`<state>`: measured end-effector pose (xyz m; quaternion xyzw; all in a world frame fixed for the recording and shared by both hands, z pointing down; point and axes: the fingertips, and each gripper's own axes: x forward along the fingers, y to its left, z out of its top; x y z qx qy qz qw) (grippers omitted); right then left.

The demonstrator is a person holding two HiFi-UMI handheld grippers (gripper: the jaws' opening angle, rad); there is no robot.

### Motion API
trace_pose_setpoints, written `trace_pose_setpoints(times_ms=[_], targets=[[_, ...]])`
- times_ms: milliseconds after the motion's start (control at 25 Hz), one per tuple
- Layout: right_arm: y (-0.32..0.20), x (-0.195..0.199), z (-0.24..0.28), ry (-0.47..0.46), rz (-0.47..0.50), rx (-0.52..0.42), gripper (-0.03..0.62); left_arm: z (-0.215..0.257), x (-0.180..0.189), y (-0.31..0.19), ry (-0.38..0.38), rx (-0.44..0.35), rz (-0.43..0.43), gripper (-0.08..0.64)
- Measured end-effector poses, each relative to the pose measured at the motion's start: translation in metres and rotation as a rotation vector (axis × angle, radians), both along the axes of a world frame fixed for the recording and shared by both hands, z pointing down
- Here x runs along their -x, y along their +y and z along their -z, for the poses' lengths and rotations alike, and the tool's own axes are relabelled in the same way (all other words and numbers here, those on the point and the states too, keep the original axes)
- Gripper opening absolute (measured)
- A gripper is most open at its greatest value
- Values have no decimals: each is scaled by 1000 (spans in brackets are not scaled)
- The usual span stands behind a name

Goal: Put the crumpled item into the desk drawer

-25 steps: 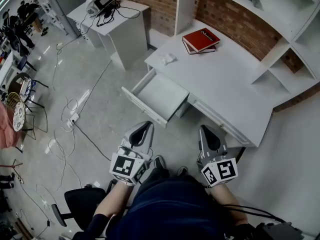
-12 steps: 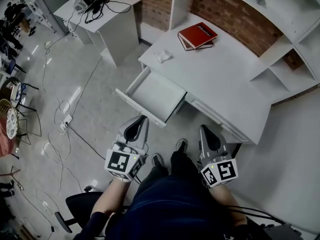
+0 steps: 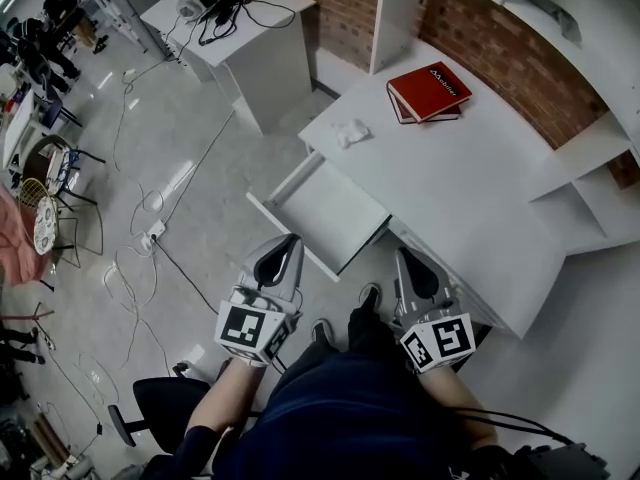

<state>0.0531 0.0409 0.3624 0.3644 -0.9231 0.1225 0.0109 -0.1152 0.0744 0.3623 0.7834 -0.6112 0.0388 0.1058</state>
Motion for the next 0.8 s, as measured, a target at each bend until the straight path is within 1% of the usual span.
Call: trace_pose_setpoints(times_ms=[200,440,640,800], targets=[[-46,-2,-1,-19,52,6,2,3,-7,-36,-14,1,52,20],[-75,1,-2,-39,100,13,2,6,-10,-56,-35,6,92,20],[-91,6,-4,-51,127,18,2,5,-2,-69,-49,6,125,20],[-99,12,-6,-42,125,21,2,2,13,-79,-66,11,128,20]])
